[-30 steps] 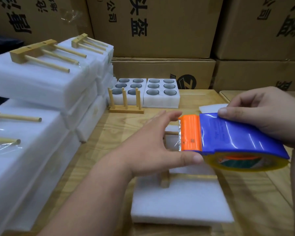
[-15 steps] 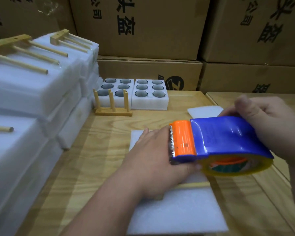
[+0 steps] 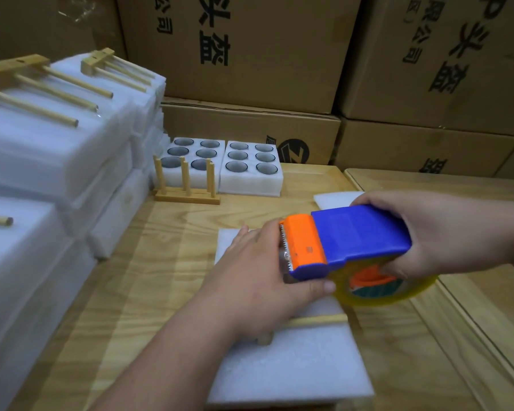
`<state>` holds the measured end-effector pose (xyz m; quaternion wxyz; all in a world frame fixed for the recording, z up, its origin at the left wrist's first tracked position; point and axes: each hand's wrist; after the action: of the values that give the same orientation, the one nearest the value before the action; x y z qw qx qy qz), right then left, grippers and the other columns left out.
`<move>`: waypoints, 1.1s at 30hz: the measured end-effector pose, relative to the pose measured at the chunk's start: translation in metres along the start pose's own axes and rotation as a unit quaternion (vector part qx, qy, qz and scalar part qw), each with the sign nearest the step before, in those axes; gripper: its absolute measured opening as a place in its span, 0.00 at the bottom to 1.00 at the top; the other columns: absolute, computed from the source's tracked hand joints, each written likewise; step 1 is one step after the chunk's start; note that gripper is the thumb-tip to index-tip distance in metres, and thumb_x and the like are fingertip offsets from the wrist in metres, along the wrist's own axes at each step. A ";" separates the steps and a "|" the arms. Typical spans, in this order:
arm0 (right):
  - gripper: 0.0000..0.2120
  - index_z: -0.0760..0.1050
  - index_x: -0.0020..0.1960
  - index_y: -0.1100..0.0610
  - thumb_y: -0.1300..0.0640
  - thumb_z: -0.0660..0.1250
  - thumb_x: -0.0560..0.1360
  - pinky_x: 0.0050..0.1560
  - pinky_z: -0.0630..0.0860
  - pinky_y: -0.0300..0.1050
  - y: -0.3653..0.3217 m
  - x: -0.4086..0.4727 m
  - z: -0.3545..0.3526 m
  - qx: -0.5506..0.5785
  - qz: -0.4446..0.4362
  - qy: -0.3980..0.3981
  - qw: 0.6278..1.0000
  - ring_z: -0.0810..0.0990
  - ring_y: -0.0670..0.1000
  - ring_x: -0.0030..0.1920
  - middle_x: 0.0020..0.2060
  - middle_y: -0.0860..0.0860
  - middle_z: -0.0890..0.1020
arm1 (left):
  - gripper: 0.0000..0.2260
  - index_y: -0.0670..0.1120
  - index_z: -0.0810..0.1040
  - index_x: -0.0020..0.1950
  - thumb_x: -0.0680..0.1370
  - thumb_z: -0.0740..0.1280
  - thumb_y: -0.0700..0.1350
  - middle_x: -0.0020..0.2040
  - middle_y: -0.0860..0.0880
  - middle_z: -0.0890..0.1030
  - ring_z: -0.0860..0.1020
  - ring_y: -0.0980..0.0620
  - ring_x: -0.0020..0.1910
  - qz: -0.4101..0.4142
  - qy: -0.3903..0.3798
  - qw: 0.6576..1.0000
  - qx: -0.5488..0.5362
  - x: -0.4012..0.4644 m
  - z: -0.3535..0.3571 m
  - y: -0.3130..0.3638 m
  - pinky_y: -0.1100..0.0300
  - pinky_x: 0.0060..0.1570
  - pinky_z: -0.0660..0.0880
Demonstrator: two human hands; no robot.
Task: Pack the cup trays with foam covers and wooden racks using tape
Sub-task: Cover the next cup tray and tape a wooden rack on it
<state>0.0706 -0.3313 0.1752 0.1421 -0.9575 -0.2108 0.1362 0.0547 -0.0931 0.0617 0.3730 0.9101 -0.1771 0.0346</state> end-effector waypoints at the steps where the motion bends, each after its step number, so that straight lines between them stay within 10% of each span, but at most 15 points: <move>1: 0.33 0.68 0.58 0.30 0.34 0.78 0.56 0.43 0.84 0.47 -0.001 0.002 -0.001 -0.004 0.002 -0.008 1.000 0.82 0.41 0.47 0.50 0.35 0.80 | 0.35 0.63 0.64 0.68 0.65 0.65 0.76 0.63 0.65 0.75 0.66 0.62 0.67 -0.001 0.000 1.000 -0.003 0.000 0.000 0.000 0.52 0.79 0.53; 9: 0.52 0.45 0.70 0.18 0.46 0.78 0.64 0.50 0.73 0.30 0.015 -0.008 0.025 -0.083 -0.069 0.096 0.989 0.64 0.24 0.63 0.62 0.17 0.56 | 0.32 0.62 0.66 0.65 0.66 0.64 0.76 0.61 0.64 0.75 0.66 0.60 0.66 -0.008 -0.009 1.000 -0.001 0.000 0.001 -0.002 0.50 0.78 0.55; 14: 0.51 0.45 0.66 0.17 0.53 0.77 0.67 0.50 0.73 0.35 0.022 -0.002 0.022 -0.140 -0.082 0.092 0.982 0.64 0.28 0.63 0.60 0.21 0.60 | 0.32 0.63 0.67 0.63 0.64 0.66 0.75 0.58 0.64 0.76 0.64 0.62 0.57 -0.017 -0.012 1.000 -0.001 0.000 0.000 -0.001 0.48 0.74 0.62; 33: 0.44 0.52 0.76 0.28 0.37 0.69 0.64 0.55 0.79 0.51 0.088 -0.035 0.016 -0.181 -0.012 0.028 0.983 0.76 0.44 0.60 0.63 0.31 0.69 | 0.40 0.67 0.62 0.72 0.61 0.61 0.77 0.69 0.66 0.68 0.60 0.62 0.73 -0.037 -0.038 0.998 0.033 -0.004 -0.002 -0.001 0.55 0.72 0.66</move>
<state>0.0665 -0.4198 0.1388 -0.0265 -0.9684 -0.2389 0.0669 0.0518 -0.0904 0.0616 0.3372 0.9284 -0.1560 -0.0079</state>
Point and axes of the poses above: each hand's wrist, its own x-axis towards the middle knuckle, its own z-axis out of the palm, y = z × x
